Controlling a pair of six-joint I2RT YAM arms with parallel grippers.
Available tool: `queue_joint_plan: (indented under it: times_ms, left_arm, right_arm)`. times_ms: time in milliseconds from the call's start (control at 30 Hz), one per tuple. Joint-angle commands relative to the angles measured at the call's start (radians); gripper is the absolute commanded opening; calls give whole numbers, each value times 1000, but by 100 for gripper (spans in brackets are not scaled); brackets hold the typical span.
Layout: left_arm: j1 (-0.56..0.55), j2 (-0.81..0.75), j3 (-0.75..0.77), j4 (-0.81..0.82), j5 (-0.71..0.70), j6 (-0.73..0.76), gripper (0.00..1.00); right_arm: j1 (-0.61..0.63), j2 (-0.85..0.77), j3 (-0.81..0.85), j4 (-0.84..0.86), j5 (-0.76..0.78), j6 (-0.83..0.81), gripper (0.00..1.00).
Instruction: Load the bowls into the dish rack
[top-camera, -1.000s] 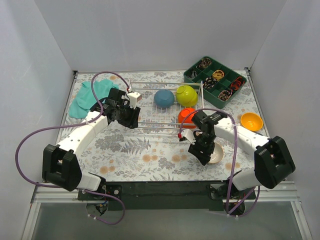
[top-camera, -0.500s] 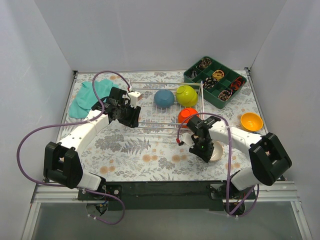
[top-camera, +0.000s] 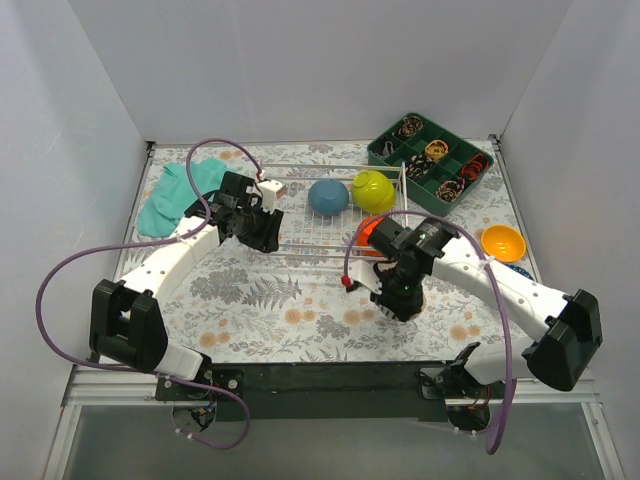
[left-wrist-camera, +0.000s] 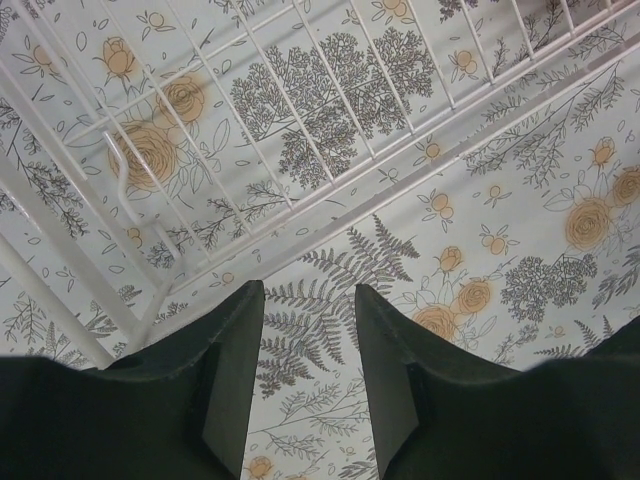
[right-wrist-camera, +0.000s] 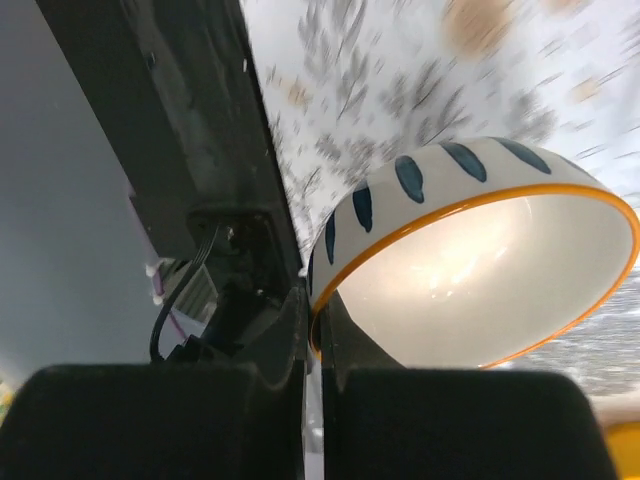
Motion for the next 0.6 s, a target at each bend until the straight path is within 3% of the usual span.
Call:
queue_joint_plan:
  times_ms: [0, 133, 267, 300, 333, 367, 400, 467, 567]
  left_arm:
    - [0, 9, 62, 12, 6, 2, 40]
    - [0, 36, 112, 21, -18, -4, 39]
    - [2, 53, 175, 24, -33, -4, 31]
    - [0, 56, 191, 32, -48, -8, 30]
    - [2, 55, 197, 38, -65, -13, 16]
    - [2, 56, 201, 49, -91, -19, 7]
    - [2, 58, 206, 66, -156, -34, 0]
    - [0, 59, 212, 84, -221, -47, 0]
    - [0, 67, 227, 109, -296, -74, 0]
  right_arm:
    - [4, 53, 294, -37, -97, -52, 1]
    - [-14, 200, 670, -34, -253, -45, 1]
    - [-127, 306, 869, 43, -448, 21, 1]
    - [-207, 342, 892, 81, -499, 74, 1]
    - [-248, 357, 904, 125, -609, 134, 1]
    - [-290, 372, 900, 241, -669, 191, 1]
    - [-369, 383, 880, 317, -729, 351, 1]
    - [-431, 399, 805, 502, -902, 528, 1]
    - [-490, 377, 580, 1026, -989, 988, 1]
